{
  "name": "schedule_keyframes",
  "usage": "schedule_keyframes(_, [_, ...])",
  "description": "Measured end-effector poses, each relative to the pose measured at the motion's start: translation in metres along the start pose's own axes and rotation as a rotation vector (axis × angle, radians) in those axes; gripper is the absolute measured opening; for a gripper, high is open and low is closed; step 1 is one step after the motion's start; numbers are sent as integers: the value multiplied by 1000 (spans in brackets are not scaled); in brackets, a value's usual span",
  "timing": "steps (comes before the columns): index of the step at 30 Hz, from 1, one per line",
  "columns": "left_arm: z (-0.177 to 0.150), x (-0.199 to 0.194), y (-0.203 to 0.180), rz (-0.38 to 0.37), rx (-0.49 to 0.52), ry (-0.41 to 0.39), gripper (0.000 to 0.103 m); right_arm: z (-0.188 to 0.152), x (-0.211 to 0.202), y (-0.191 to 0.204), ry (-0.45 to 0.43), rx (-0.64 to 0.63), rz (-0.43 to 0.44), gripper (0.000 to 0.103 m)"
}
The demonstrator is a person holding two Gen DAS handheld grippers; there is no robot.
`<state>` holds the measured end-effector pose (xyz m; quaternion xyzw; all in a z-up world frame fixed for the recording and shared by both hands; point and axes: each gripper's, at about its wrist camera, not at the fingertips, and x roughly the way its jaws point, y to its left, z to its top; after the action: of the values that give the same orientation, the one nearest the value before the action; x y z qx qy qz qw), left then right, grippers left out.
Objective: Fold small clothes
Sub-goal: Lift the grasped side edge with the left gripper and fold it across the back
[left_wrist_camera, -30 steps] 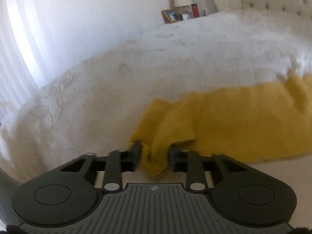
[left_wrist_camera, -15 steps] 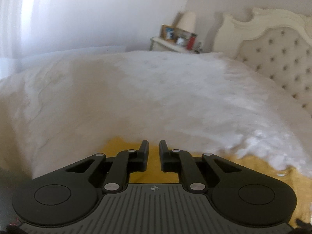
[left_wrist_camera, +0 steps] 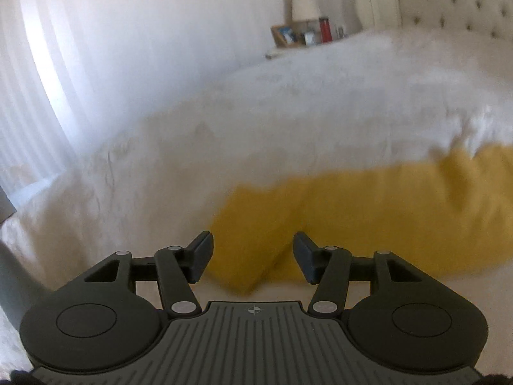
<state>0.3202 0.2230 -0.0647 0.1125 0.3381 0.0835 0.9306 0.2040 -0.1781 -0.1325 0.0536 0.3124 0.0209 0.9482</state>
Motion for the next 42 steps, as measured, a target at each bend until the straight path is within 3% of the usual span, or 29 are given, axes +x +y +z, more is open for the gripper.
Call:
schedule_keyframes(4, [-14, 11, -2, -3, 27, -18, 54, 0, 0, 0, 0, -2, -2, 103])
schedule_keyframes(13, [-11, 36, -7, 12, 90, -24, 54, 0, 1, 1, 2, -6, -5, 103])
schedule_keyframes(14, [-10, 37, -5, 9, 80, -18, 51, 0, 1, 1, 2, -6, -5, 103])
schedule_keyframes(15, [-9, 39, -2, -7, 58, -8, 43, 0, 1, 1, 2, -6, -5, 103])
schedule_keyframes(16, [-8, 40, 2, -33, 34, 0, 16, 0, 1, 1, 2, -6, -4, 103])
schedule_keyframes(17, [-6, 41, 7, -54, 1, 9, 7, 0, 1, 1, 2, -6, -4, 103])
schedule_keyframes(21, [5, 39, 31, -150, -155, 46, 7, 0, 1, 1, 2, -5, -4, 103])
schedule_keyframes(28, [36, -5, 55, -338, -387, 24, 7, 1, 0, -2, 5, 8, 11, 103])
schedule_keyframes(35, [88, -65, 18, -458, -367, -14, 7, 11, -3, -13, 35, 39, 77, 103])
schedule_keyframes(42, [131, -109, -76, -639, -292, -50, 7, 17, -30, -35, 54, 62, 148, 102])
